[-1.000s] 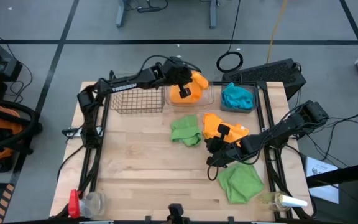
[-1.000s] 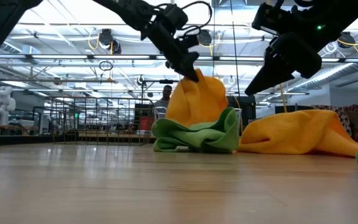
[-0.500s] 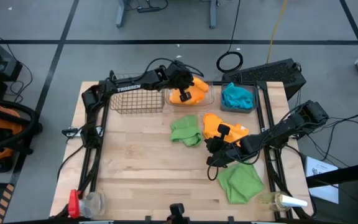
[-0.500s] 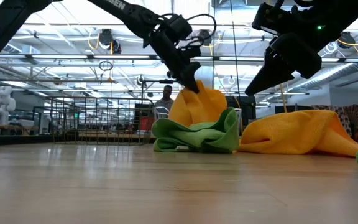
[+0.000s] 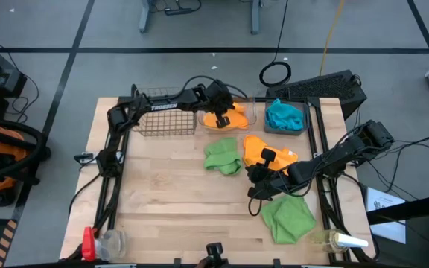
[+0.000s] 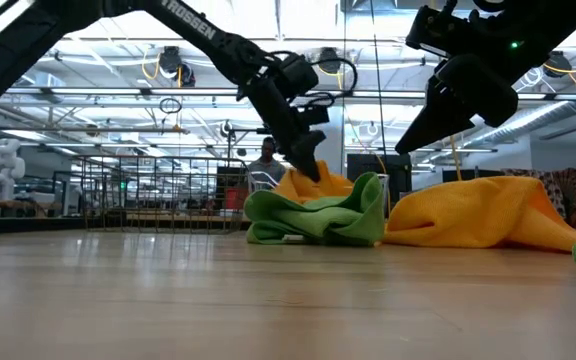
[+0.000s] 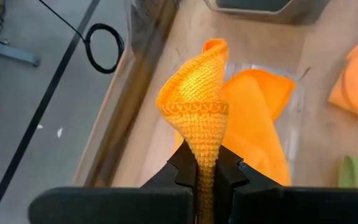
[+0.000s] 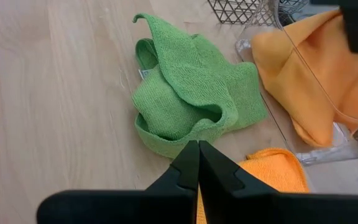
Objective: Sort microfiber towel by color & place in baskets
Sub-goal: Put the left yellow microfiber towel into the transparent bin
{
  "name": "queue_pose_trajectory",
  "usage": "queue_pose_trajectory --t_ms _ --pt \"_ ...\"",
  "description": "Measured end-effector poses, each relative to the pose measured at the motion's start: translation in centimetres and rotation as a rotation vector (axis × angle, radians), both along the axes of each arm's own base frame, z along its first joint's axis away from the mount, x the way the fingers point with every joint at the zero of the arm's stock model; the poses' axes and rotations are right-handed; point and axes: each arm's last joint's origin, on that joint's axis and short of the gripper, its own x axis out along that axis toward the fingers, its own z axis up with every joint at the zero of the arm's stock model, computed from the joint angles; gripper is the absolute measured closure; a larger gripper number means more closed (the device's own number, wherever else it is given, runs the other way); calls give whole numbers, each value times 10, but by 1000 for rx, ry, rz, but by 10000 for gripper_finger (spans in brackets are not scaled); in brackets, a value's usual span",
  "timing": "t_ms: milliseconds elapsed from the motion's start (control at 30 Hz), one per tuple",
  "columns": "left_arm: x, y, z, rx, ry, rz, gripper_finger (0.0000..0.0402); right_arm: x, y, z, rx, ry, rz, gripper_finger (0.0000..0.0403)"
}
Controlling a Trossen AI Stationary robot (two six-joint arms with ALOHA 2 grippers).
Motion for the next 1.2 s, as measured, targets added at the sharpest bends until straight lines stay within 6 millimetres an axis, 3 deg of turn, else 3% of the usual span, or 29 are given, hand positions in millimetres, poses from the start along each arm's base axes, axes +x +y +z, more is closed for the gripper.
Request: queue_pose_trajectory --t_ms 367,633,733,933,1067,1200 --pt "7 2 -30 -73 32 14 381 0 0 0 2 3 -5 403" --pt "7 2 -38 -119 43 -5 313 -2 -1 -1 0 16 -10 403" --pt "4 -2 -31 -129 62 -8 280 -2 -1 -1 1 17 -9 403" --pt "-8 -19 7 -125 61 -12 242 -5 -2 -4 2 49 -27 403" --pt "-8 -27 23 -92 25 -4 243 -5 -2 -4 3 49 -27 403" --pt "-4 -24 22 9 30 10 266 -5 -2 -3 6 45 -30 403"
